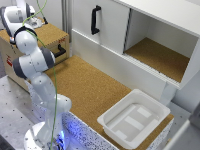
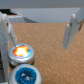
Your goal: Push down the red button to turn off the red light
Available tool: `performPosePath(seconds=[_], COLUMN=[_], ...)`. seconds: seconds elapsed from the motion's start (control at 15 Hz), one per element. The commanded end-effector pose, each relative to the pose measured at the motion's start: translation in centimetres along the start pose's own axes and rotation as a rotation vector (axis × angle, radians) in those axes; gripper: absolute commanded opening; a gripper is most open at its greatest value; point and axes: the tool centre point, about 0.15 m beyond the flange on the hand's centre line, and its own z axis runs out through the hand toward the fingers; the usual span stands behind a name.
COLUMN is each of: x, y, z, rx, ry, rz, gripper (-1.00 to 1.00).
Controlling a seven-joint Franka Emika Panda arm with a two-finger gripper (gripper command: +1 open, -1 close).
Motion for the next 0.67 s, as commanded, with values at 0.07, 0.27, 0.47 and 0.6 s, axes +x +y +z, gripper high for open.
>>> performPosePath(seconds=[0.07, 0.27, 0.47, 0.6], x=[4.6, 4.5, 4.5, 4.3], y=[-3.9, -4.8, -5.7, -6.3], z=[-0.3, 0.4, 1.1, 1.7], rx=[-0.121, -0.107, -0.020, 0.005], ry=[-0.128, -0.136, -0.171, -0.214], rz=[-0.146, -0.170, -0.196, -0.249], gripper=[-1.00, -1.00, -1.00, -1.00])
